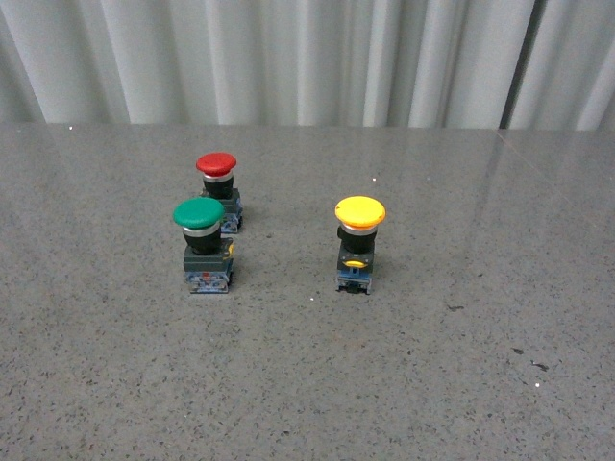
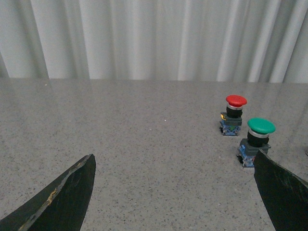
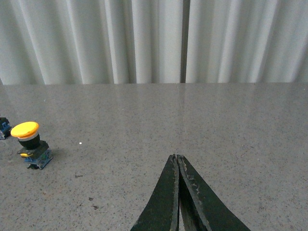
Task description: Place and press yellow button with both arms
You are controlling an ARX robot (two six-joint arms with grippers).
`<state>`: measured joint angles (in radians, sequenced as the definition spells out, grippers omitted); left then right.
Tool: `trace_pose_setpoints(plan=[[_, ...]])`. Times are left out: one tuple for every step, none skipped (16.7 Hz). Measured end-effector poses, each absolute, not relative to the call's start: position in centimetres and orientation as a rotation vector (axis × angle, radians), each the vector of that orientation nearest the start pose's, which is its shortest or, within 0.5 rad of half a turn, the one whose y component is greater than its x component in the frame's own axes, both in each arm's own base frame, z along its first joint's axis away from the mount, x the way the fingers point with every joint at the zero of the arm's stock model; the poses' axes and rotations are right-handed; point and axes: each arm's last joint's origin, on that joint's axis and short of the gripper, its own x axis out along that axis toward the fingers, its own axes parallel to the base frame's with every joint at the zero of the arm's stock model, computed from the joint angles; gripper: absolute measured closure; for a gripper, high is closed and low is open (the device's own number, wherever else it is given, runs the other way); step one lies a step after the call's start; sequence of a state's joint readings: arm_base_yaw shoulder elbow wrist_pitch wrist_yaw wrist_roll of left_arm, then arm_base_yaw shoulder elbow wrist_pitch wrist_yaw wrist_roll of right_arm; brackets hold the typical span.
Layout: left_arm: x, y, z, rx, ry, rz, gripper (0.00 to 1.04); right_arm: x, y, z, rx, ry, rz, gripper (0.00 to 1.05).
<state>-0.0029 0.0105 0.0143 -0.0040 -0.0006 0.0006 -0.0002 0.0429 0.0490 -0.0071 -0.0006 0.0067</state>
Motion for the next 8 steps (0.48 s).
trace_pose_setpoints(plan=[[9.75,-0.03,16.72,0.001,0.000,-0.002,0.07,9.74,0.00,17.50,0.007,-0.007,0.000,1.03],[9.75,-0.03,16.71,0.001,0.001,-0.002,0.07,9.72,0.00,16.66,0.007,-0.003,0.000,1.03],[9.75,-0.03,16.72,0.001,0.000,-0.003,0.07,9.77,0.00,16.60,0.006,0.009,0.000,1.03],[9.75,-0.02,16.72,0.001,0.000,-0.002,0.07,9.72,0.00,16.74,0.006,-0.007,0.000,1.03],[9.75,-0.03,16.71,0.001,0.001,-0.003,0.07,9.72,0.00,16.70,0.006,-0.002,0.000,1.03],[9.75,-0.03,16.72,0.001,0.000,-0.003,0.07,9.72,0.00,16.70,0.006,-0.003,0.000,1.03],[9.75,-0.03,16.72,0.001,0.000,-0.003,0.07,9.72,0.00,16.70,0.006,-0.003,0.000,1.03],[9.75,-0.03,16.72,0.001,0.000,-0.003,0.07,9.72,0.00,16.70,0.006,-0.003,0.000,1.03]])
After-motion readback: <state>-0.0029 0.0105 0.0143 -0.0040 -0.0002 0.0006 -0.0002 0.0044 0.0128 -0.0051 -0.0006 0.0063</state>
